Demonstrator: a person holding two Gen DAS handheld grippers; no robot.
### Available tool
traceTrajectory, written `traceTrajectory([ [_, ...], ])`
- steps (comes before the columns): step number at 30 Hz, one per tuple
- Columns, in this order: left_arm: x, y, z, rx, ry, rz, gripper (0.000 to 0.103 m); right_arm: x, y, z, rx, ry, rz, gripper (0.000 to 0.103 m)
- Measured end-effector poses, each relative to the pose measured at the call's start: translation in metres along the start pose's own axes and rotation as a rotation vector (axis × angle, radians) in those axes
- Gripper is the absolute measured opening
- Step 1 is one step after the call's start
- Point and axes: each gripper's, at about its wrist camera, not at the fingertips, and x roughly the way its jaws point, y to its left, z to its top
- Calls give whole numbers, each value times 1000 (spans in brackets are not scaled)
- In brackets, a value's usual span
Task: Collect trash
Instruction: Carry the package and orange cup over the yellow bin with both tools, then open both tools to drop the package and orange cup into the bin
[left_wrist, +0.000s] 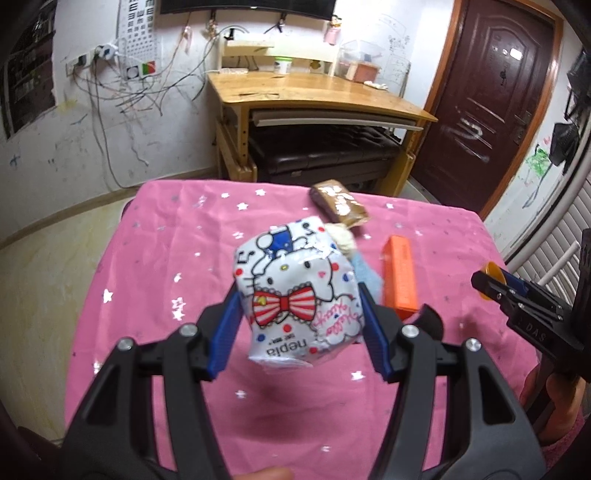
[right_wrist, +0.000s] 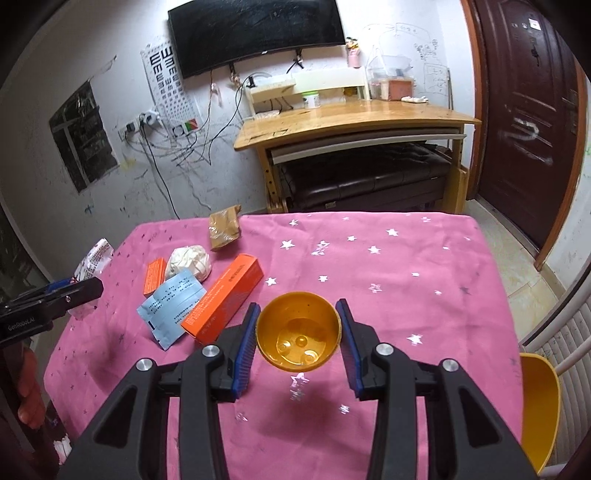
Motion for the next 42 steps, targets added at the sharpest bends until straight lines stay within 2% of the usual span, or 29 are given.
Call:
traceTrajectory([
  [7,-2,-45,1,64,-9,-32,57,-28,-30,-10,45,-44,-21,36],
  [15,-1,-106,2,152,-13,-80,57,-61,-84,-33,140,-88,-74,36],
  [25,16,-176,-3,251,19,-152,58,-94,-148,-64,251,-116,-158,36],
  [30,22,-212,-9,310,40,-190,58,-102,-174,-78,294,-118,-199,36],
  [39,27,-282,-23,413,62,-266,58,-106,-213,-99,367,-117,-217,37],
  [42,31,-302,-27,435,76,-286,58,-107,-223,-103,394,-119,-210,43],
])
